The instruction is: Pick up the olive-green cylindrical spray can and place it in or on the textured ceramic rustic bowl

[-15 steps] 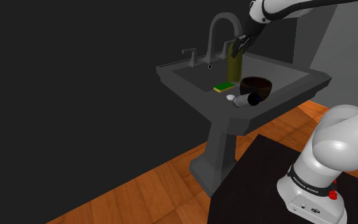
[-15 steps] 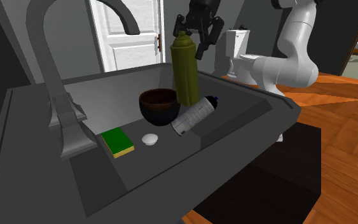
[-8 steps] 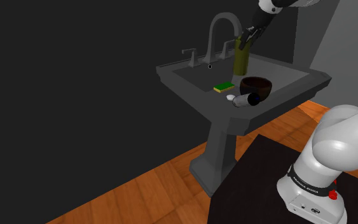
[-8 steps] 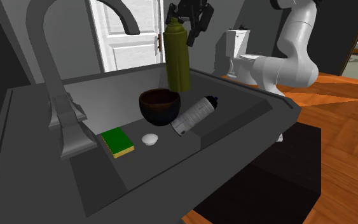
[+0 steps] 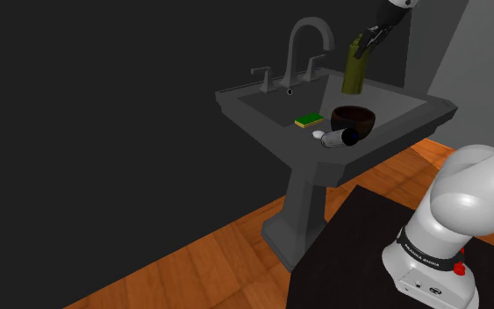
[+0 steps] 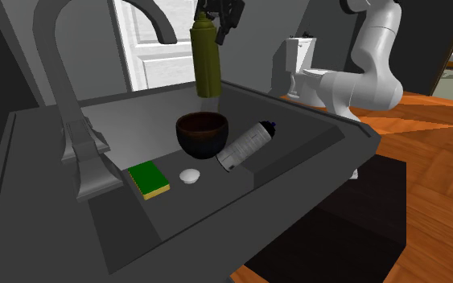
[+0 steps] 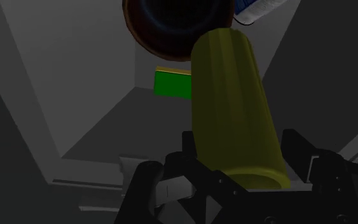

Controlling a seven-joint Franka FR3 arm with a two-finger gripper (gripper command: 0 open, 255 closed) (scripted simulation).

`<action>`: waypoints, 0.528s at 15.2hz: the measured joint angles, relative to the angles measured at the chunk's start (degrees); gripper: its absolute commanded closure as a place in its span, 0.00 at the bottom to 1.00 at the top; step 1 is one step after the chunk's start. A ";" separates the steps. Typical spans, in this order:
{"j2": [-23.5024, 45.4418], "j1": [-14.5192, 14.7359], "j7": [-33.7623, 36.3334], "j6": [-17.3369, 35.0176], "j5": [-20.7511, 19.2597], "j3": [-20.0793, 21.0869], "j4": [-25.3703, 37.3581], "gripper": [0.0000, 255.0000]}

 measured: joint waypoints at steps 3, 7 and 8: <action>2.19 0.66 -4.59 -1.92 0.87 -4.39 4.57 1.00; 1.92 0.35 -6.31 -0.52 0.62 -6.06 3.07 1.00; 1.81 0.28 -6.36 0.13 0.53 -6.17 2.31 1.00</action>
